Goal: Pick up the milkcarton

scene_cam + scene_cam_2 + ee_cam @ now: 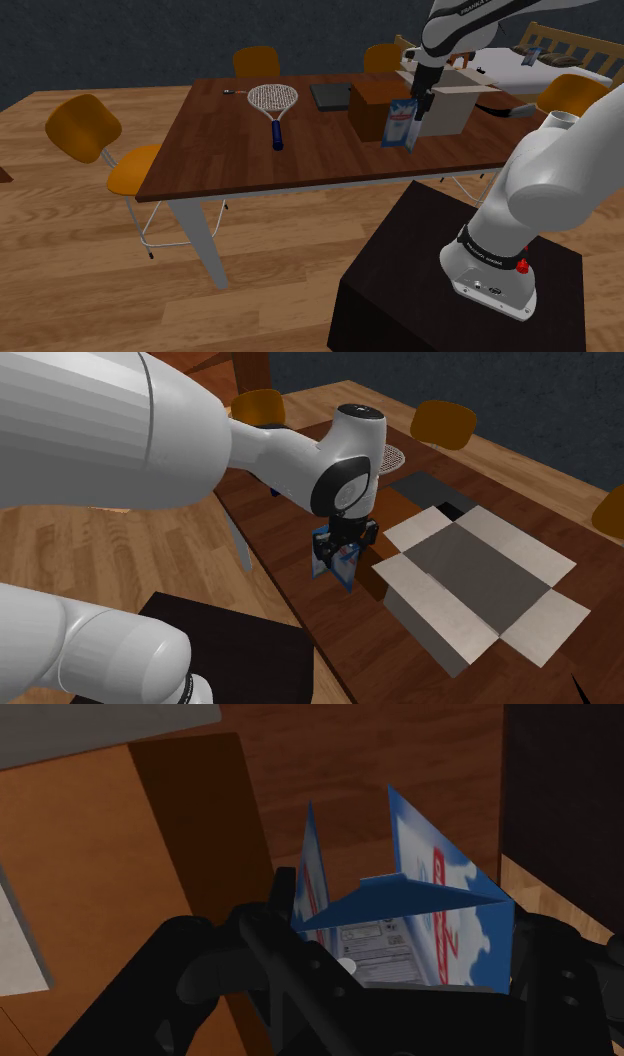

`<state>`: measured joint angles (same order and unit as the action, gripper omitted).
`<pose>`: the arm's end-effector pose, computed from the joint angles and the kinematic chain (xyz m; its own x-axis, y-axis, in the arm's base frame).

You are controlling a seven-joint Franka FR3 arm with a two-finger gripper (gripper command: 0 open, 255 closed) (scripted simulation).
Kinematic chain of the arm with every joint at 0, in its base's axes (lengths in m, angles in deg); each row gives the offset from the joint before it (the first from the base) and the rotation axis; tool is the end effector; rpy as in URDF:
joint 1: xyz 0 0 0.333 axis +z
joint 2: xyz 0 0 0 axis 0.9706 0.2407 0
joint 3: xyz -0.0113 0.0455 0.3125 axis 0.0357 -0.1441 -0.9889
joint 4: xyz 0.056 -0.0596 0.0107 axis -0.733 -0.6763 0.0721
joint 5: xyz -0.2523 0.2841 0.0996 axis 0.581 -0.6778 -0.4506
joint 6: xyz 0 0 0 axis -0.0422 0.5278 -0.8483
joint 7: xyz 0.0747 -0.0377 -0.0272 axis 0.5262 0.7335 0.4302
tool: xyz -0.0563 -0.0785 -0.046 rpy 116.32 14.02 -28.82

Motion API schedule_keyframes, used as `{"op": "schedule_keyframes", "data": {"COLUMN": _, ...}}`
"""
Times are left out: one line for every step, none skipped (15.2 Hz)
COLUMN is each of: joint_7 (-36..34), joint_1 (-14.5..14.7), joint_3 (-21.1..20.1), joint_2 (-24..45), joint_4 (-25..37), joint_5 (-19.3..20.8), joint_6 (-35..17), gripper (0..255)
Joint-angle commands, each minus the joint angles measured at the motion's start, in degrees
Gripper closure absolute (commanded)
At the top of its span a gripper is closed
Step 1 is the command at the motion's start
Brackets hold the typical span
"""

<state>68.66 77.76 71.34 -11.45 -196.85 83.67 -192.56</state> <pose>0.3306 -0.2968 0.3886 0.8192 0.5735 -0.0002 0.5735 -0.8192 0.0042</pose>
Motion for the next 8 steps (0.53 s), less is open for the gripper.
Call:
{"op": "schedule_keyframes", "data": {"joint_7": 0.0, "joint_1": 0.0, "joint_3": 0.1, "joint_2": 0.2, "joint_4": -0.2, "joint_5": 0.0, "joint_6": -0.1, "gripper": 255}}
{"op": "schedule_keyframes", "data": {"joint_7": 0.0, "joint_1": 0.0, "joint_3": 0.1, "joint_2": 0.2, "joint_4": -0.2, "joint_5": 0.0, "joint_6": -0.1, "gripper": 255}}
{"op": "schedule_keyframes", "data": {"joint_7": 0.0, "joint_1": 0.0, "joint_3": 0.1, "joint_2": 0.1, "joint_4": -0.3, "joint_5": 0.0, "joint_6": -0.2, "gripper": 255}}
{"op": "schedule_keyframes", "data": {"joint_7": 0.0, "joint_1": -0.1, "joint_3": 0.1, "joint_2": 0.1, "joint_4": -0.3, "joint_5": 0.1, "joint_6": -0.2, "gripper": 255}}
{"op": "schedule_keyframes", "data": {"joint_7": -0.2, "joint_1": 0.0, "joint_3": -0.1, "joint_2": -0.1, "joint_4": -0.2, "joint_5": 0.1, "joint_6": 0.1, "gripper": 255}}
{"op": "schedule_keyframes", "data": {"joint_7": -0.4, "joint_1": -0.1, "joint_3": -0.5, "joint_2": -0.6, "joint_4": 0.3, "joint_5": 0.2, "joint_6": 1.0, "gripper": 255}}
{"op": "schedule_keyframes", "data": {"joint_7": -0.5, "joint_1": -0.2, "joint_3": -0.7, "joint_2": -1.0, "joint_4": 0.7, "joint_5": 0.3, "joint_6": 1.9, "gripper": 255}}
{"op": "schedule_keyframes", "data": {"joint_7": -0.6, "joint_1": -0.3, "joint_3": -1.0, "joint_2": -1.5, "joint_4": 1.2, "joint_5": 0.3, "joint_6": 2.8, "gripper": 255}}
